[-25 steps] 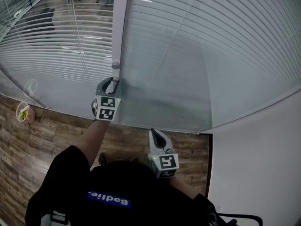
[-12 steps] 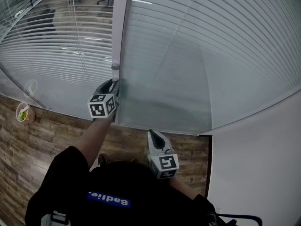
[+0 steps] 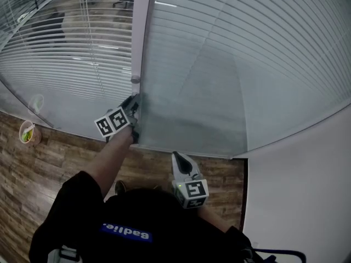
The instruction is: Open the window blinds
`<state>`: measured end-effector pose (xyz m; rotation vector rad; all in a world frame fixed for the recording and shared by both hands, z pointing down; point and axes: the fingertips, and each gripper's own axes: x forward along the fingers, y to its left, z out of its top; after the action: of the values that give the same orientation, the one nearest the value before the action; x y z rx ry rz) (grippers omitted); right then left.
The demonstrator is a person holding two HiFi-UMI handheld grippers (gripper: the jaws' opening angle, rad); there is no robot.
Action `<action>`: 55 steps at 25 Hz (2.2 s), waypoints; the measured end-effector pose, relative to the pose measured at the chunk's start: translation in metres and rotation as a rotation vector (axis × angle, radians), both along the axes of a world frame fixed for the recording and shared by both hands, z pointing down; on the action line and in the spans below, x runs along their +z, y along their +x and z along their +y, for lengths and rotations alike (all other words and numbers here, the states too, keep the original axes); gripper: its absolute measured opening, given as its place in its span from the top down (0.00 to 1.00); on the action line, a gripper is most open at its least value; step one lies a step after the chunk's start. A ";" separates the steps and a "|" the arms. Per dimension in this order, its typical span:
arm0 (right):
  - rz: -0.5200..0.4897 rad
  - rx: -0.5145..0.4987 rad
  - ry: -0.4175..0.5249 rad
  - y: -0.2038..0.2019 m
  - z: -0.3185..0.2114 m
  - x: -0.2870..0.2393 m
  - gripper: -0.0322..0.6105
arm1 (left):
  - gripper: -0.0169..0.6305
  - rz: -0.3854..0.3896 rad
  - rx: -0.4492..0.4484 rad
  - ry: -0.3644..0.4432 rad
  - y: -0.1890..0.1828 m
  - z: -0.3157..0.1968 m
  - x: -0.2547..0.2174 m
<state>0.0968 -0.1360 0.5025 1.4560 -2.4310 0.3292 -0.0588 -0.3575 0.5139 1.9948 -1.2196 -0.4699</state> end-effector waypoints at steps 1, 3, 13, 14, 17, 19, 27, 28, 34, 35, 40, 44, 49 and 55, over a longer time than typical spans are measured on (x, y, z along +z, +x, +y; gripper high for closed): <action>0.007 0.001 0.004 0.000 -0.001 0.000 0.95 | 0.79 0.053 0.001 -0.007 0.000 0.000 0.000; 0.008 -0.001 0.014 0.000 -0.001 -0.001 0.95 | 0.79 0.144 0.003 -0.019 0.000 0.000 0.000; -0.008 -0.002 0.019 -0.004 -0.001 0.000 0.95 | 0.79 0.509 0.024 -0.052 -0.001 0.000 0.001; -0.007 0.000 0.018 -0.005 0.000 0.000 0.95 | 0.79 0.530 0.027 -0.054 -0.001 0.000 0.001; -0.011 -0.003 0.013 -0.007 0.000 0.000 0.95 | 0.79 0.583 0.035 -0.065 -0.001 0.000 0.002; -0.016 -0.008 0.012 -0.009 0.001 0.000 0.95 | 0.79 0.626 0.044 -0.065 -0.001 -0.001 0.002; 0.011 0.015 0.010 -0.008 0.001 -0.003 0.94 | 0.78 0.632 0.023 -0.063 -0.002 -0.002 0.003; 0.008 0.015 0.010 -0.009 0.001 -0.003 0.93 | 0.78 0.580 0.020 -0.053 -0.003 -0.002 0.003; 0.016 0.005 0.006 -0.009 0.003 0.005 0.91 | 0.61 -0.173 0.005 0.115 -0.011 0.006 -0.010; 0.015 0.006 0.001 -0.010 0.003 0.006 0.91 | 0.59 -0.334 0.000 0.160 -0.011 0.007 -0.013; 0.043 0.004 -0.006 -0.011 0.003 0.006 0.92 | 0.71 -0.801 0.007 0.309 -0.002 0.009 -0.027; 0.032 0.005 -0.003 -0.010 0.003 0.006 0.91 | 0.76 -0.999 0.032 0.355 0.009 0.006 -0.013; 0.029 0.022 -0.004 -0.006 0.003 0.003 0.92 | 0.77 -1.116 0.029 0.352 0.012 0.002 -0.004; 0.030 0.050 -0.011 0.004 0.003 0.009 0.95 | 0.78 -0.980 0.022 0.325 0.010 0.002 -0.007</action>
<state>0.1008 -0.1331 0.5115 1.5078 -2.3693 0.3293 -0.0492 -0.3552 0.5067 2.6226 -1.7498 0.4290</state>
